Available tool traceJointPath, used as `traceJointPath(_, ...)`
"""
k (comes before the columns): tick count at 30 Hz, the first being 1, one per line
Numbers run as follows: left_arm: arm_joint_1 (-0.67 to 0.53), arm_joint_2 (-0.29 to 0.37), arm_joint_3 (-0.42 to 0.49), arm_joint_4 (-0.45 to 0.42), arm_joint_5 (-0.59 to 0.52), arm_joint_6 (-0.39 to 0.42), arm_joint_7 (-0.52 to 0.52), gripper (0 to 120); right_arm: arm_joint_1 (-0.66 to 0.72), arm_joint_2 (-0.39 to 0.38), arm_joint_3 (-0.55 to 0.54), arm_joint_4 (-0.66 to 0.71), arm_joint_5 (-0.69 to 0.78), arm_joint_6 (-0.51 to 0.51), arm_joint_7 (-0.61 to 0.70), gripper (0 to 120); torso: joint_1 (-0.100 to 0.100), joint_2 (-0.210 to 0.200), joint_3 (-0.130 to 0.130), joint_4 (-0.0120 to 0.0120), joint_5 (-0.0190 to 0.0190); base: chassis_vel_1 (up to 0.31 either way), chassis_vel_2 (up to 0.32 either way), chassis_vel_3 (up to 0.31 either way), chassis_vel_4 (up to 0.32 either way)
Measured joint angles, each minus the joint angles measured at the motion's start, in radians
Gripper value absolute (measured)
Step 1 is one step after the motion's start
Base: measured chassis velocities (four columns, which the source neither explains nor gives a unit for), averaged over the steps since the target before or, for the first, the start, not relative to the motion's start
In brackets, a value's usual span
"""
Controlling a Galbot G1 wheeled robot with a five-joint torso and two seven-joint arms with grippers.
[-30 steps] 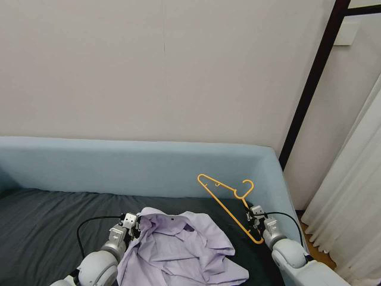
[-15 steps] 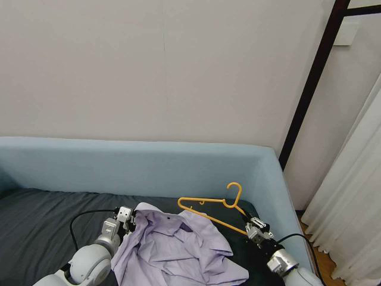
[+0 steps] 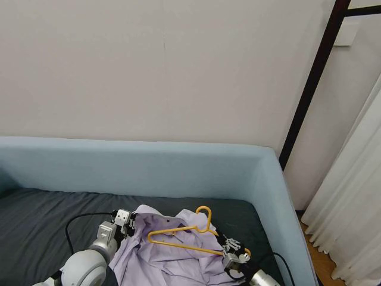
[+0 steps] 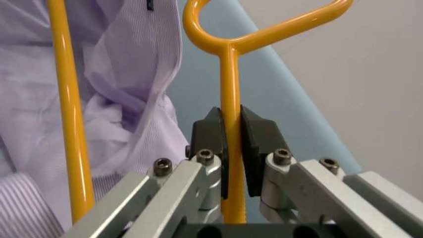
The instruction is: Pick up the clothes from the sofa and hang them on the clothes hanger.
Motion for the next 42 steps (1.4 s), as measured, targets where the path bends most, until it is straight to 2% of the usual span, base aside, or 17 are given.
traceJointPath(6,0.039,0.007,-0.014,-0.033,-0.004,0.009,-0.007,0,0.064,0.07,-0.048,-0.068,0.016,-0.039,0.034,5,0.0,0.0,0.0,0.0,0.0002,0.0,0.0,0.0,0.0)
traceJointPath(13,0.064,0.022,-0.029,-0.066,-0.01,0.014,-0.014,0,0.108,0.097,-0.057,-0.104,0.049,-0.089,0.083,5,0.0,0.0,0.0,-0.0001,0.0001,0.0,0.0,0.0,0.0)
traceJointPath(19,0.016,-0.005,0.011,-0.073,-0.027,0.034,-0.035,0,0.127,0.126,-0.086,-0.12,0.045,-0.115,0.1,5,0.0,0.0,0.0,-0.0003,0.0001,0.0,0.0,0.0,0.0)
traceJointPath(24,-0.016,0.006,0.026,-0.073,-0.043,0.042,-0.041,0,0.137,0.144,-0.101,-0.12,0.046,-0.118,0.104,5,0.0,0.0,0.0,-0.0003,0.0002,0.0,0.0,0.0,0.0)
traceJointPath(42,-0.031,-0.009,0.039,-0.12,-0.042,0.067,-0.064,0,0.225,0.254,-0.17,-0.194,0.028,-0.173,0.126,5,0.0,0.0,0.0,-0.0001,0.0002,0.0,0.0,0.0,0.0)
